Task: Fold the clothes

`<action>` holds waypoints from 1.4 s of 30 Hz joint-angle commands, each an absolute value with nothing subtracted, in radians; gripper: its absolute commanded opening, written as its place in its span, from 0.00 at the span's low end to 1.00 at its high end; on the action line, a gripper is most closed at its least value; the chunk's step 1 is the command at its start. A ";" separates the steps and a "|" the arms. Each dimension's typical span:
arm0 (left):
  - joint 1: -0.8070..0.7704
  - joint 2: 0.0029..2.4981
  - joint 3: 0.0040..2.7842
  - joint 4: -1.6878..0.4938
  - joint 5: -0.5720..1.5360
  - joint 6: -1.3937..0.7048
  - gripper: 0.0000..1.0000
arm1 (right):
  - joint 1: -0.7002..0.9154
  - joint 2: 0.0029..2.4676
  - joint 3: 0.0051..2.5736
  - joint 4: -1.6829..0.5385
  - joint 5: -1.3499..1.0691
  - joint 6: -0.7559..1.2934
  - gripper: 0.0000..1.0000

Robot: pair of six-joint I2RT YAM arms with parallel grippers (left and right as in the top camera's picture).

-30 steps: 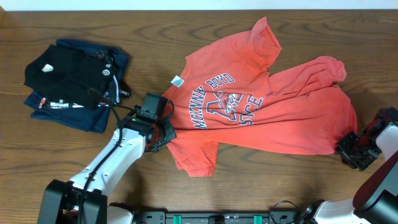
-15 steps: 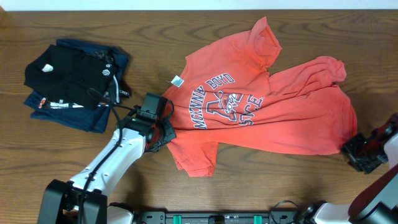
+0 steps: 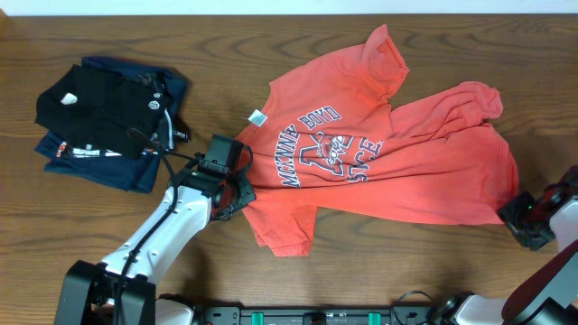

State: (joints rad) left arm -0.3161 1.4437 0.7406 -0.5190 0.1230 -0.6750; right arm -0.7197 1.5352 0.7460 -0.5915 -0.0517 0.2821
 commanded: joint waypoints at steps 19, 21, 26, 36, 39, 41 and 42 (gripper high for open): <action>-0.311 1.440 0.737 -0.523 0.100 -0.658 0.06 | -0.732 1.530 0.640 -0.414 -0.061 0.299 0.18; -0.311 1.440 0.737 -0.523 0.100 -0.658 0.06 | -0.732 1.530 0.639 -0.415 -0.060 0.299 0.18; -0.311 1.440 0.737 -0.523 0.100 -0.658 0.06 | -0.732 1.530 0.639 -0.432 -0.061 0.299 0.01; -0.311 1.402 0.751 -0.546 0.101 -0.597 0.06 | -0.732 1.489 0.698 -0.588 -0.197 0.292 0.01; -0.311 1.332 0.780 -0.585 0.099 -0.537 0.06 | -0.732 1.439 0.802 -0.738 -0.239 0.282 0.01; -0.311 1.269 0.801 -0.610 0.100 -0.503 0.06 | -0.732 1.405 0.894 -0.849 -0.269 0.272 0.01; -0.311 1.237 0.809 -0.619 0.100 -0.483 0.06 | -0.732 1.386 0.947 -0.906 -0.282 0.258 0.01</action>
State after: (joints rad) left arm -0.3161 1.3186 0.7513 -0.6064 0.1230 -0.5701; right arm -0.7197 1.4574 0.8101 -0.8463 -0.2020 0.2905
